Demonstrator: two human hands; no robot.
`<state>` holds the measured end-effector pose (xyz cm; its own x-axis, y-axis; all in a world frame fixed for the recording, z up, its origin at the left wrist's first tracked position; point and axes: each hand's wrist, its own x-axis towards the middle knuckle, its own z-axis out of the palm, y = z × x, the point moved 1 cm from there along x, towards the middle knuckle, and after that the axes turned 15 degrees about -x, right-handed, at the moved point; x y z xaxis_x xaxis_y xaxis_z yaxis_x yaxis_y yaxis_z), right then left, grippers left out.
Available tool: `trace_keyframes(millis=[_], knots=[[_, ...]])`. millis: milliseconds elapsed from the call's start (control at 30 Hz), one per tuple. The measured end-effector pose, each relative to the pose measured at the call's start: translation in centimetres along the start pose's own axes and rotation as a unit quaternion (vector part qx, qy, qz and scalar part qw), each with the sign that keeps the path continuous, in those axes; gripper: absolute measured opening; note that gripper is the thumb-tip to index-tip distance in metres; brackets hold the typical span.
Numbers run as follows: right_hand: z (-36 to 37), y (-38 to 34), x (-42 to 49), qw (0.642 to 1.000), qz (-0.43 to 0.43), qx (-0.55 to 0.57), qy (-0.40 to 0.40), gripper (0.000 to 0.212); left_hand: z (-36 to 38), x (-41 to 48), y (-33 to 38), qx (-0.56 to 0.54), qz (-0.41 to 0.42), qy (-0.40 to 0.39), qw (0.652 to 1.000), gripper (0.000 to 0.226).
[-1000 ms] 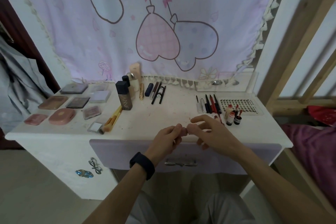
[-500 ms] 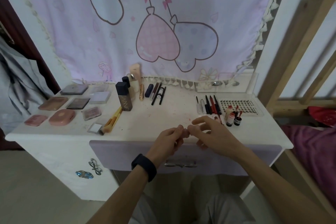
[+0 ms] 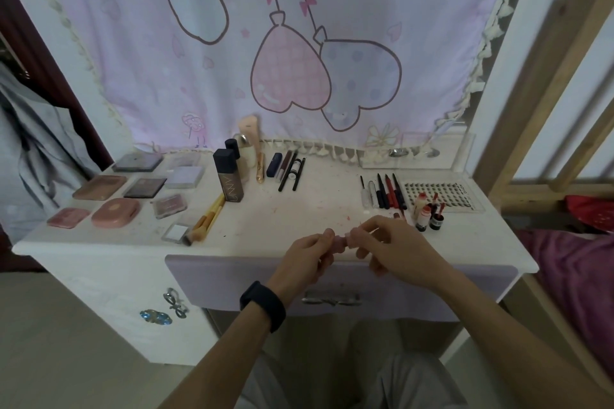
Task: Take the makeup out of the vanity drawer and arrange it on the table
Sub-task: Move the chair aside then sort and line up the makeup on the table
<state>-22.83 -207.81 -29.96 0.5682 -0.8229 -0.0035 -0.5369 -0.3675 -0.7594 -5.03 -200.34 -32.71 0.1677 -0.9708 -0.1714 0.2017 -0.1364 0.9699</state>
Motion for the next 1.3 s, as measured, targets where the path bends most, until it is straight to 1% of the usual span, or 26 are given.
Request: trace_keyframes(millis=[67,167,200,267,333,367,433,500,533,600,633,700,767,833,900,967,1133,1200,1233,1300], knots=[[0.02,0.06,-0.19,0.999,-0.026,0.019,-0.004,0.015,-0.15,-0.02,-0.03,-0.003,-0.004,0.000,1.000,0.044],[0.18,0.14,-0.37,0.997,-0.078,0.018,0.002,0.015,-0.19,0.07,-0.01,-0.012,-0.009,0.004,1.000,0.045],[0.26,0.09,-0.33,0.997,-0.074,0.022,0.001,0.019,-0.13,0.08,-0.03,-0.013,-0.008,0.004,1.000,0.045],[0.33,-0.07,-0.19,0.999,-0.029,0.044,-0.004,0.028,0.03,0.08,-0.02,-0.013,-0.005,0.002,1.000,0.044],[0.20,-0.24,-0.11,1.000,0.005,0.024,0.000,0.028,0.07,0.09,-0.04,-0.006,-0.002,0.003,1.000,0.044],[0.10,-0.21,-0.07,1.000,0.005,0.008,0.003,0.028,0.03,0.11,-0.09,-0.002,-0.003,0.004,1.000,0.044],[0.09,-0.08,-0.08,1.000,-0.013,0.012,0.003,0.021,-0.10,0.16,-0.15,-0.004,-0.004,0.003,1.000,0.045],[0.21,0.05,-0.18,0.998,-0.037,0.045,-0.002,0.009,-0.32,0.22,-0.12,-0.012,-0.005,0.005,1.000,0.046],[0.28,0.15,-0.20,0.997,-0.051,0.054,-0.003,0.007,-0.40,0.26,-0.09,-0.014,-0.005,0.007,1.000,0.046],[0.43,0.16,-0.21,0.996,-0.070,0.052,-0.003,0.013,-0.40,0.33,-0.05,-0.016,-0.006,0.009,1.000,0.046],[0.49,0.19,-0.18,0.997,-0.063,0.049,-0.002,0.018,-0.33,0.33,-0.01,-0.017,-0.005,0.008,1.000,0.046],[0.43,0.02,-0.04,0.999,-0.023,0.048,0.001,0.027,-0.18,0.30,0.04,-0.012,-0.003,0.005,1.000,0.045],[0.26,-0.07,0.08,1.000,-0.004,0.012,0.008,0.028,-0.16,0.20,0.02,-0.003,-0.005,0.006,1.000,0.044],[0.12,0.02,0.12,1.000,-0.020,-0.013,0.008,0.025,-0.26,0.12,0.01,-0.001,-0.008,0.004,1.000,0.045],[0.07,0.16,0.02,0.999,-0.044,0.000,0.003,0.016,-0.34,0.12,0.06,-0.004,-0.011,0.000,1.000,0.047],[0.08,0.31,-0.09,0.997,-0.075,0.004,0.007,0.012,-0.30,0.23,0.12,-0.023,-0.021,0.002,1.000,0.049],[0.40,-0.11,-0.37,0.990,-0.121,-0.013,0.068,0.011,0.13,0.52,0.20,-0.089,-0.047,-0.007,0.995,0.049],[0.31,-0.20,-0.38,0.991,-0.119,-0.011,0.067,0.018,0.18,0.61,0.23,-0.088,-0.045,-0.005,0.995,0.050],[0.21,-0.28,-0.37,0.993,-0.102,0.000,0.055,0.027,0.20,0.63,0.24,-0.080,-0.039,-0.004,0.996,0.050],[-0.04,-0.52,-0.28,0.998,-0.037,0.029,0.034,0.044,0.18,0.60,0.23,-0.059,-0.027,0.000,0.998,0.049]])
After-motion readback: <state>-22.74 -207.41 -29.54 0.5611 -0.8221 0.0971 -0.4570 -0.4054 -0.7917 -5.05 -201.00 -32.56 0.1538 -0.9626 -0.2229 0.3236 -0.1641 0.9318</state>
